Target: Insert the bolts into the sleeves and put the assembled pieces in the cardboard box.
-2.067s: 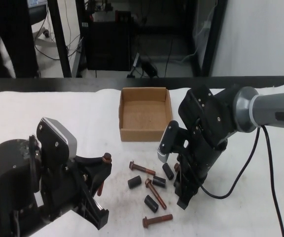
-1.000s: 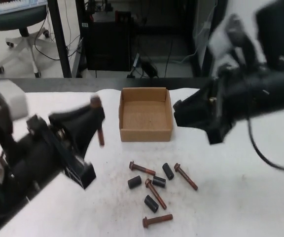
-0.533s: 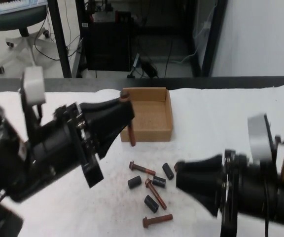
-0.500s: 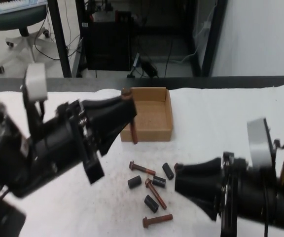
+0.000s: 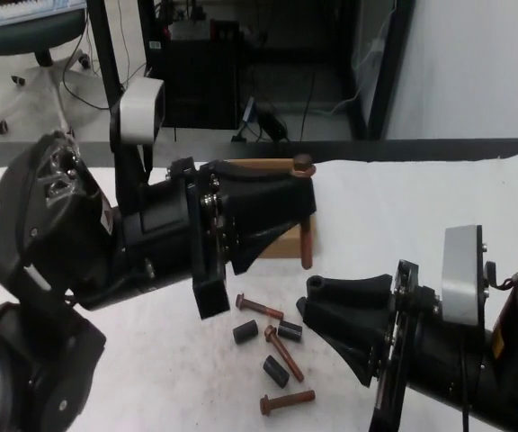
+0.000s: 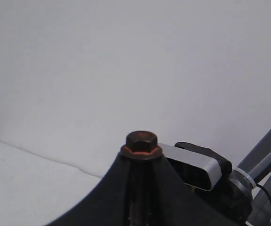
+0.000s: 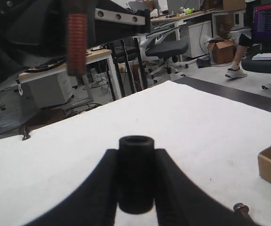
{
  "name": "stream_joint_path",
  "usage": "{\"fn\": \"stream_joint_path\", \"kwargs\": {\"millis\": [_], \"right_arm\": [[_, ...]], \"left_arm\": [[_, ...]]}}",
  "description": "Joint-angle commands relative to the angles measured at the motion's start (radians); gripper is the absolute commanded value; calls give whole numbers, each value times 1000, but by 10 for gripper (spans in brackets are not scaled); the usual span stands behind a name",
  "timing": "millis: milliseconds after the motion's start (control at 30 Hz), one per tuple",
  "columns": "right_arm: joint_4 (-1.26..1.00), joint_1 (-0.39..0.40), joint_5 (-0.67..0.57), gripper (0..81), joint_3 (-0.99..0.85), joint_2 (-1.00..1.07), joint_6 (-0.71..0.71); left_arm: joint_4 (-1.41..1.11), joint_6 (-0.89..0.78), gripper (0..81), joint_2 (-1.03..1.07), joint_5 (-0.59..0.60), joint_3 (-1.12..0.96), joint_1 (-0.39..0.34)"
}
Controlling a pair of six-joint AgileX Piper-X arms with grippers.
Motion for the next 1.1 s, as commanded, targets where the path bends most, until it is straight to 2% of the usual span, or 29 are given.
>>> {"fn": "stream_joint_path", "kwargs": {"millis": [0,700,1067], "right_arm": [[-21,3,9,8,-3,0,-3],[-72,3,-100,8,-3,0,32],[-72,3,-89,8,-3,0,32]], "left_arm": [[-20,9,2,-1,10,-9,-14],[-20,142,2,37,-5,-9,-19],[-20,142,2,37,-5,-9,-19]]}}
